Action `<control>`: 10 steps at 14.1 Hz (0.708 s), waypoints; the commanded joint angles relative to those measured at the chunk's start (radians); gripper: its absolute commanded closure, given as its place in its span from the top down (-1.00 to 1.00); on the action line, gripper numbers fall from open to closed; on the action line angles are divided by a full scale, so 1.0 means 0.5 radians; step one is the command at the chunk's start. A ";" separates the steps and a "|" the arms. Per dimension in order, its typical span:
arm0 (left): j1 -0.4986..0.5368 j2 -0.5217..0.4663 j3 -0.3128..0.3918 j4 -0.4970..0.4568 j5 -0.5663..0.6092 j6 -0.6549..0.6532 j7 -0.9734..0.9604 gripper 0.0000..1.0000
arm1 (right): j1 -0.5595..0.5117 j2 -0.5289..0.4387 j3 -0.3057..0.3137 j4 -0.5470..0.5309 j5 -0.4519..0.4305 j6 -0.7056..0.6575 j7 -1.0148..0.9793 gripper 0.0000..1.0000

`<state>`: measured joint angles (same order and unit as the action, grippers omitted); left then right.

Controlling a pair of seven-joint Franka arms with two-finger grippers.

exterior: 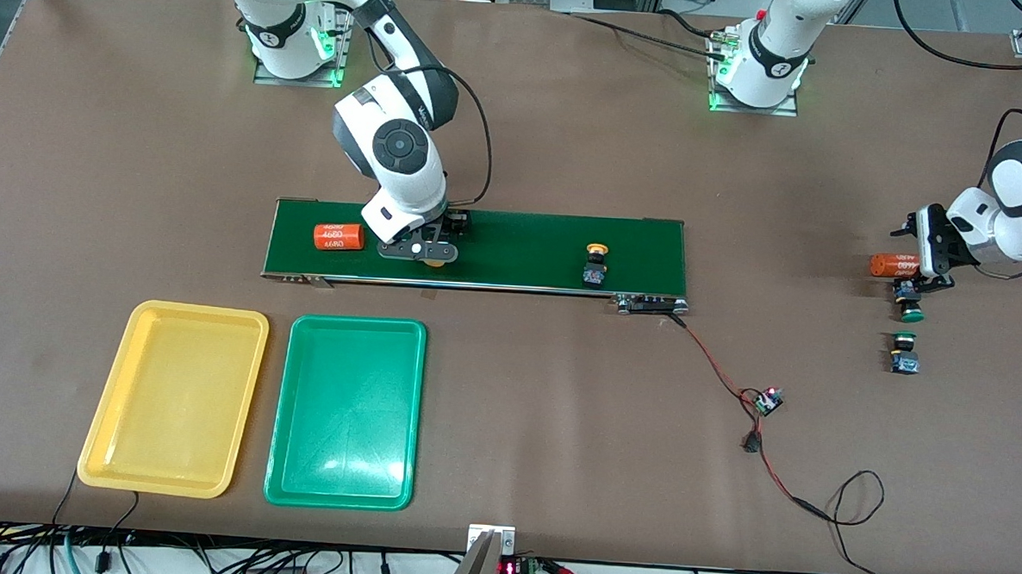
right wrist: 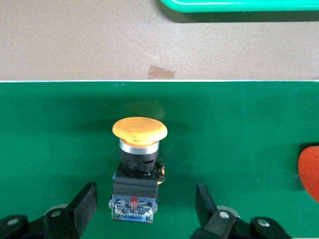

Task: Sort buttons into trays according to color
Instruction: 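Grasp the yellow button with the right gripper while the left gripper grasps the cylinder, then carry the yellow button over the yellow tray with the right gripper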

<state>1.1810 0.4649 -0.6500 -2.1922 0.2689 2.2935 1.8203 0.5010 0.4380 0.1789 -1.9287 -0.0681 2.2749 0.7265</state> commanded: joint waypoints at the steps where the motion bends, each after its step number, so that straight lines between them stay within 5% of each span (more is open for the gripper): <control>1: 0.061 0.030 -0.007 -0.040 0.002 0.082 0.087 1.00 | -0.011 0.029 -0.005 0.041 -0.039 0.000 -0.023 0.14; 10: 0.101 0.086 -0.007 -0.040 0.011 0.199 0.305 0.73 | -0.011 0.029 -0.075 0.050 -0.036 -0.009 -0.191 -0.54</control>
<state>1.2102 0.4959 -0.6454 -2.2045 0.2689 2.3711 1.9214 0.4971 0.4400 0.1561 -1.9276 -0.0700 2.2741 0.6797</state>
